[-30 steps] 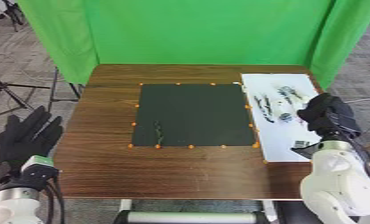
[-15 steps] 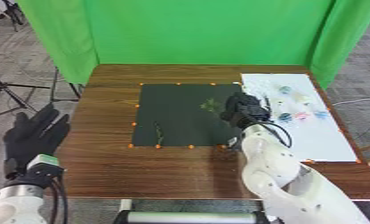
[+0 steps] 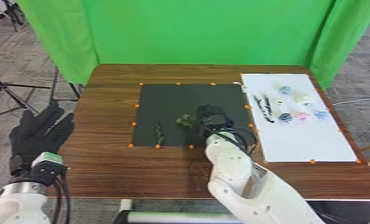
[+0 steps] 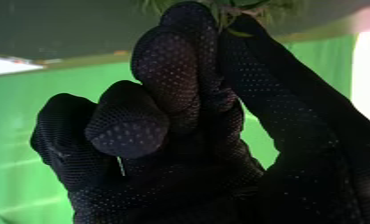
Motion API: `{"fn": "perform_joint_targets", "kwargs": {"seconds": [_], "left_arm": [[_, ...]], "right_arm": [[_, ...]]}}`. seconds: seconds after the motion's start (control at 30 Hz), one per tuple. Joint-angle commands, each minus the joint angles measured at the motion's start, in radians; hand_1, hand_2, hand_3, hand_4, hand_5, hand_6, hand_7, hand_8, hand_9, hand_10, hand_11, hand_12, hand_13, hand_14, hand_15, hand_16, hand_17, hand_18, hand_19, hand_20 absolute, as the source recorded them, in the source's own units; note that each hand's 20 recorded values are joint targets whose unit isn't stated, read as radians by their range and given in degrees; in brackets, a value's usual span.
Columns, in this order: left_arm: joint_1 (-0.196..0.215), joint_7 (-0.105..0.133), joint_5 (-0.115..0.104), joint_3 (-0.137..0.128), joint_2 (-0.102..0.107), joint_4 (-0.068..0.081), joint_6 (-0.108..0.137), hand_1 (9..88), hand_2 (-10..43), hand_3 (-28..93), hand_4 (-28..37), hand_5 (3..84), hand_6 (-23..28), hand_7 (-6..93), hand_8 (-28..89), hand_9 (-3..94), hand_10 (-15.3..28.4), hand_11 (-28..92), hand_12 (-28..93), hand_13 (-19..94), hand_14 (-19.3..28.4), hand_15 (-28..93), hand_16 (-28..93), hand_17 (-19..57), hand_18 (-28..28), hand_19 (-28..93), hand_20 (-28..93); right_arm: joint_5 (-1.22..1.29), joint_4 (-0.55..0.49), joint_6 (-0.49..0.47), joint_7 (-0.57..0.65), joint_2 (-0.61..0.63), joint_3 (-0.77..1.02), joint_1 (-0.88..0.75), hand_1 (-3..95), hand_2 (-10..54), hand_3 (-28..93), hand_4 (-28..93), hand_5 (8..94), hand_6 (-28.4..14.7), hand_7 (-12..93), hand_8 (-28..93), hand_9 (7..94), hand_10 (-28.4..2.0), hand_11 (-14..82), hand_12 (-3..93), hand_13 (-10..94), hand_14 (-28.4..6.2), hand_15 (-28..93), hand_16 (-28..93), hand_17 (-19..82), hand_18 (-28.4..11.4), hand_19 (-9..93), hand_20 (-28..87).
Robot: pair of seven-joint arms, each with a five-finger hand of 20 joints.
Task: Arrange flowers
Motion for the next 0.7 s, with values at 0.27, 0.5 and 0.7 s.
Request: {"fn": "perform_joint_targets", "kwargs": {"seconds": [0.27,0.5,0.7], "left_arm": [[-0.021,0.002,-0.009,0.03,-0.002,0.022,-0.074,26.4,11.2,70,-28.3,38.1,8.6,15.4,-10,28.0,13.7,30,9,23,15.3,44,-10,-5.9,13.5,35,9],[-0.023,-0.013,-0.008,0.034,-0.01,0.02,-0.062,26.5,11.3,70,-28.3,38.2,8.6,15.1,-9,28.4,13.8,29,10,23,15.2,43,-9,-5.9,13.6,35,9],[-0.015,-0.003,-0.007,0.026,-0.007,0.015,-0.057,26.7,11.6,70,-28.3,38.2,8.6,15.1,-9,28.4,13.8,29,10,23,15.2,43,-9,-5.9,13.6,35,10]], "right_arm": [[0.038,0.025,-0.016,-0.025,-0.048,-0.026,-0.026,46.1,-6.6,73,-14,74.9,-2.6,46,23,81.4,-13.5,48.3,37.3,80,-10.2,70,39,56,-22.1,93,57],[0.004,0.032,0.007,-0.021,-0.053,-0.029,-0.026,45.7,-7.1,73,-15,74.7,-2.5,46,23,81.4,-13.6,48.2,36.6,80,-10.2,70,39,56,-22.1,93,57],[0.018,0.022,-0.016,-0.007,-0.041,-0.023,-0.017,43.7,-8.9,72,-14,72.2,-2.9,47,22,80.2,-14.3,47.3,36.6,79,-10.5,70,39,55,-22.3,93,56]]}}
